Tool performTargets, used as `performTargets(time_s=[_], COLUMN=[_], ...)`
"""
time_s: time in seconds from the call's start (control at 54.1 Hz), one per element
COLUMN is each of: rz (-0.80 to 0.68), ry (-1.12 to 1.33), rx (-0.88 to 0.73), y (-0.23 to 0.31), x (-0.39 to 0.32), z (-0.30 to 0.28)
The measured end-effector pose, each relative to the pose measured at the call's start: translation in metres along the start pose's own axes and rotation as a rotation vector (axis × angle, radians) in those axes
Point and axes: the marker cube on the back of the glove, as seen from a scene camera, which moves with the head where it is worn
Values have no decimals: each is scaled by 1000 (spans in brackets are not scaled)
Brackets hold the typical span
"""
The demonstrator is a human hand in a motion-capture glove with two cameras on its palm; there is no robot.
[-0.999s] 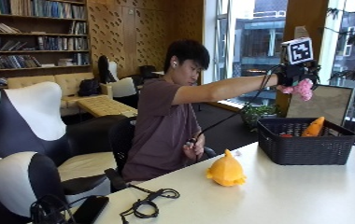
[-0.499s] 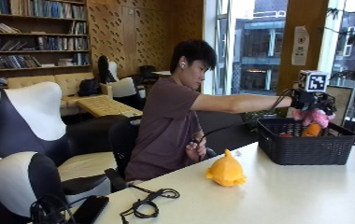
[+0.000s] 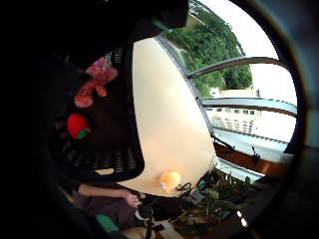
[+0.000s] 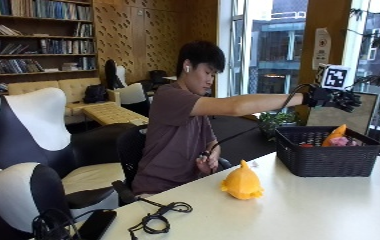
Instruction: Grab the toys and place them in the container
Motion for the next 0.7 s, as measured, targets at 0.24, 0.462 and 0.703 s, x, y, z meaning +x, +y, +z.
performTargets(time_s=[0.24,0.462,0.703], rz=[23,156,303], ry=[-8,101,124], rx=[34,38,-28], y=[91,194,260], x=[86,220,326], z=[-53,-64,23])
